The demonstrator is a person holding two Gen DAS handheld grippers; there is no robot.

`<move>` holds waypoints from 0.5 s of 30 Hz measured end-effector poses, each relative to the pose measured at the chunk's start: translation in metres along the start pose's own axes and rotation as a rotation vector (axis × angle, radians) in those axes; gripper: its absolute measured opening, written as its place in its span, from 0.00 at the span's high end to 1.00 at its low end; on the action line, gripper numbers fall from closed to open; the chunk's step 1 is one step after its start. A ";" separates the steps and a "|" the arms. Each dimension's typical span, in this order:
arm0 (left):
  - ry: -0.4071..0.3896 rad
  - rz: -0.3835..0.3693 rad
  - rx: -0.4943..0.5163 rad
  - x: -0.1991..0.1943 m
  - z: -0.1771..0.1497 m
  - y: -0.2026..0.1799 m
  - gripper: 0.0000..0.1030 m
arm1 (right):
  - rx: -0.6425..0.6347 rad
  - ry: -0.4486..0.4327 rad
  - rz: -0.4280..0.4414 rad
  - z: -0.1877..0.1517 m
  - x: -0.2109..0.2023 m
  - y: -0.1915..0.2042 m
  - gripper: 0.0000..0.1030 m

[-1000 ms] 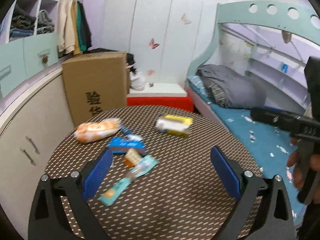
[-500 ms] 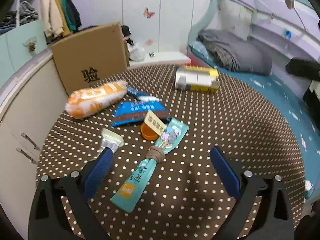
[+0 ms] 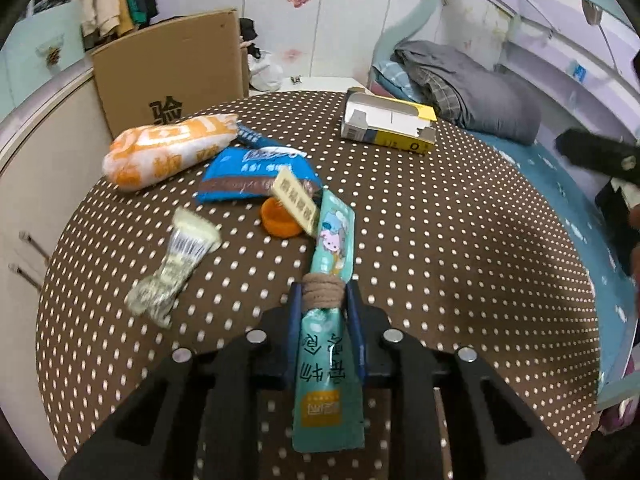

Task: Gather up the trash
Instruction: 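Grasp the beige tag with purple ring using the right gripper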

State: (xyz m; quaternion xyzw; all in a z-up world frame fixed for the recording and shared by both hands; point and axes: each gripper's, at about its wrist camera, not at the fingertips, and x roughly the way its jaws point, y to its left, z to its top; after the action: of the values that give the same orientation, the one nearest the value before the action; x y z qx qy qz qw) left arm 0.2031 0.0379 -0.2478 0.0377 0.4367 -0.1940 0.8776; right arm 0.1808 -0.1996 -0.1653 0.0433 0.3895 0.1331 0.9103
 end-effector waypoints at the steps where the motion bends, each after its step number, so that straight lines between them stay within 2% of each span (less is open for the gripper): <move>1: -0.006 -0.002 -0.018 -0.006 -0.003 0.002 0.79 | -0.007 0.012 0.015 -0.001 0.007 0.003 0.06; 5: -0.033 0.001 -0.073 -0.028 -0.016 0.007 0.79 | -0.026 0.066 0.056 -0.005 0.033 0.015 0.06; 11: -0.073 0.018 -0.137 -0.057 -0.035 0.013 0.80 | -0.122 0.114 0.101 -0.009 0.073 0.045 0.06; 13: -0.084 0.034 -0.167 -0.064 -0.042 0.018 0.80 | -0.161 0.119 0.104 -0.009 0.086 0.056 0.13; 15: -0.089 0.049 -0.203 -0.066 -0.048 0.024 0.80 | -0.205 0.133 0.105 -0.007 0.099 0.067 0.29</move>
State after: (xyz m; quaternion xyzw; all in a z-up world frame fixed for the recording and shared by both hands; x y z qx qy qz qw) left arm 0.1399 0.0919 -0.2286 -0.0493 0.4138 -0.1285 0.8999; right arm 0.2271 -0.1079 -0.2276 -0.0385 0.4307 0.2221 0.8739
